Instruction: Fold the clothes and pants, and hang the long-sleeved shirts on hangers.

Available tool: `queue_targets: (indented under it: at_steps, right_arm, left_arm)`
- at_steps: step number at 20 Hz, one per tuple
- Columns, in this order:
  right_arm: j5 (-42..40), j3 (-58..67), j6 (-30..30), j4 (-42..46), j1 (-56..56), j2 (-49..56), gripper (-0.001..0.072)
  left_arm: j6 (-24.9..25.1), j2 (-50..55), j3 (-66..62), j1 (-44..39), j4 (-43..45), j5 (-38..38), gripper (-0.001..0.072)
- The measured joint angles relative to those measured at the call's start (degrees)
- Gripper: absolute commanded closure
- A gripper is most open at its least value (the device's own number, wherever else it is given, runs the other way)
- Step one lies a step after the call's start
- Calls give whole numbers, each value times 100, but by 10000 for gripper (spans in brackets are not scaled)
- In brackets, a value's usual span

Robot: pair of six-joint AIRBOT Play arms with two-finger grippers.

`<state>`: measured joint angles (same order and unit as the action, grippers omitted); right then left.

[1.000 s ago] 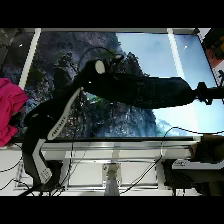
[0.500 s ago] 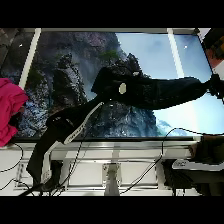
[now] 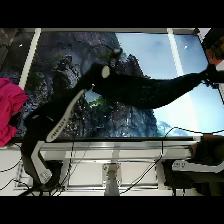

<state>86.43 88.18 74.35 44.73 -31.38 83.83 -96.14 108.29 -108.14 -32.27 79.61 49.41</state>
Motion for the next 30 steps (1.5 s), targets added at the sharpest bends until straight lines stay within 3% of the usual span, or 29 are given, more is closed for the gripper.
queue_targets:
  at_steps: [6,11,12,13,14,17,19,20,21,22,26,30]
  right_arm:
    - [-1233,337,490,39,2531,313,676]
    - [-2966,490,1036,-50,4881,1268,653]
    - [-3268,599,1156,-87,5233,1530,516]
    - [-3567,750,1290,-118,5525,1790,311]
    - [-3792,940,1429,-140,5779,2024,284]
    - [-4087,1517,1705,-57,6133,2430,290]
    - [-3838,1993,1799,186,6118,2553,305]
    - [-3580,2227,1818,350,6054,2588,414]
    - [-3292,2468,1836,535,5943,2599,594]
    - [-2977,2643,1851,730,5812,2599,670]
    - [-1722,2970,1827,1268,5023,2509,675]
    - [-890,2470,1316,1187,4081,2312,675]
  left_arm:
    - [-127,-1040,0,1283,944,533,697]
    - [-120,-1384,0,1753,1115,953,696]
    - [-118,-1405,2,1790,1126,1012,696]
    - [-114,-1427,0,1816,1139,1054,696]
    - [-109,-1438,0,1838,1143,1078,696]
    - [-11,-1460,2,1873,1172,1154,696]
    - [35,-1464,2,1882,1180,1174,696]
    - [59,-1467,2,1886,1182,1178,696]
    - [98,-1467,2,1886,1185,1182,696]
    - [149,-1467,2,1888,1185,1189,696]
    - [260,-1471,2,1891,1187,1193,696]
    - [367,-1622,2,1987,1182,1200,696]
